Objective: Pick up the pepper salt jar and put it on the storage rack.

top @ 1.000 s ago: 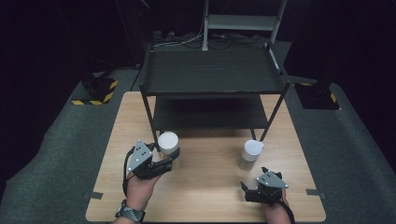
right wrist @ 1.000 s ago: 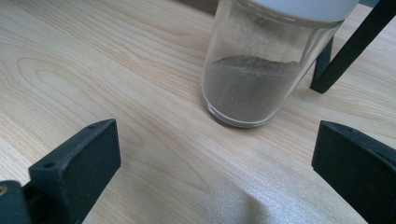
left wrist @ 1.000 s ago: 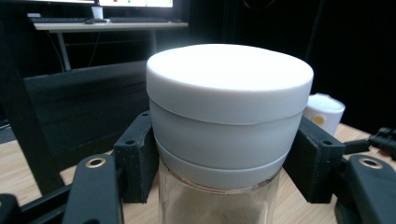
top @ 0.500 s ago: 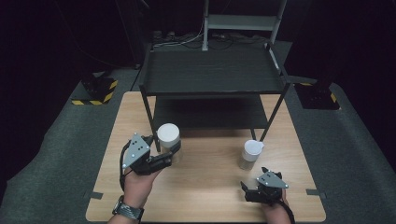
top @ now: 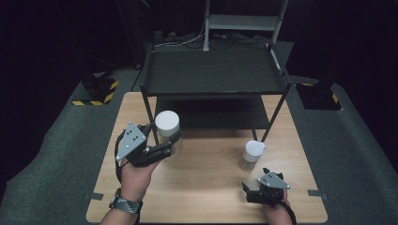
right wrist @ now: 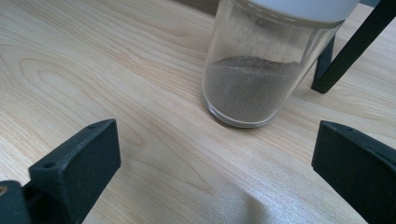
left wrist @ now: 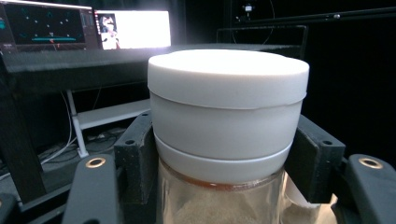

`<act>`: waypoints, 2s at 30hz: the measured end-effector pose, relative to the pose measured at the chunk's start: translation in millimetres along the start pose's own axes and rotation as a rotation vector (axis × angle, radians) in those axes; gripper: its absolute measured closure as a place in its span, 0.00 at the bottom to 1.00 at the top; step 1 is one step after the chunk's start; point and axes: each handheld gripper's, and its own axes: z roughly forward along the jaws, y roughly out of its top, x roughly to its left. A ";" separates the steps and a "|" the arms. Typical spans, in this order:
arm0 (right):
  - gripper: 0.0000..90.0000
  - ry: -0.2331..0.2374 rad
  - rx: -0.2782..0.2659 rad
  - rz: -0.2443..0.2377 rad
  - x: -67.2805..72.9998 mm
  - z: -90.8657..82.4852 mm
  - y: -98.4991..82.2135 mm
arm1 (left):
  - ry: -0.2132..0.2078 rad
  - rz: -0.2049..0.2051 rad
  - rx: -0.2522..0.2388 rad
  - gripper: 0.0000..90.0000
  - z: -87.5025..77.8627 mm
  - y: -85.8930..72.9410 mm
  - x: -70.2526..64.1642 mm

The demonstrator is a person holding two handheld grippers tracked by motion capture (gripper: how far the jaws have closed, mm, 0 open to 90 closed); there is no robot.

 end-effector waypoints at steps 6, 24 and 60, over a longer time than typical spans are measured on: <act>0.00 0.001 -0.002 0.002 -0.4 -0.1 -0.3 | 0.003 0.002 -0.012 0.39 0.8 11.8 3.4; 0.00 0.005 -0.006 0.009 -1.9 -0.2 -1.1 | 0.021 -0.005 -0.052 0.39 11.8 49.6 10.9; 0.00 0.007 -0.016 0.023 -3.0 -1.5 -3.0 | 0.067 0.022 -0.091 0.39 71.3 117.5 12.6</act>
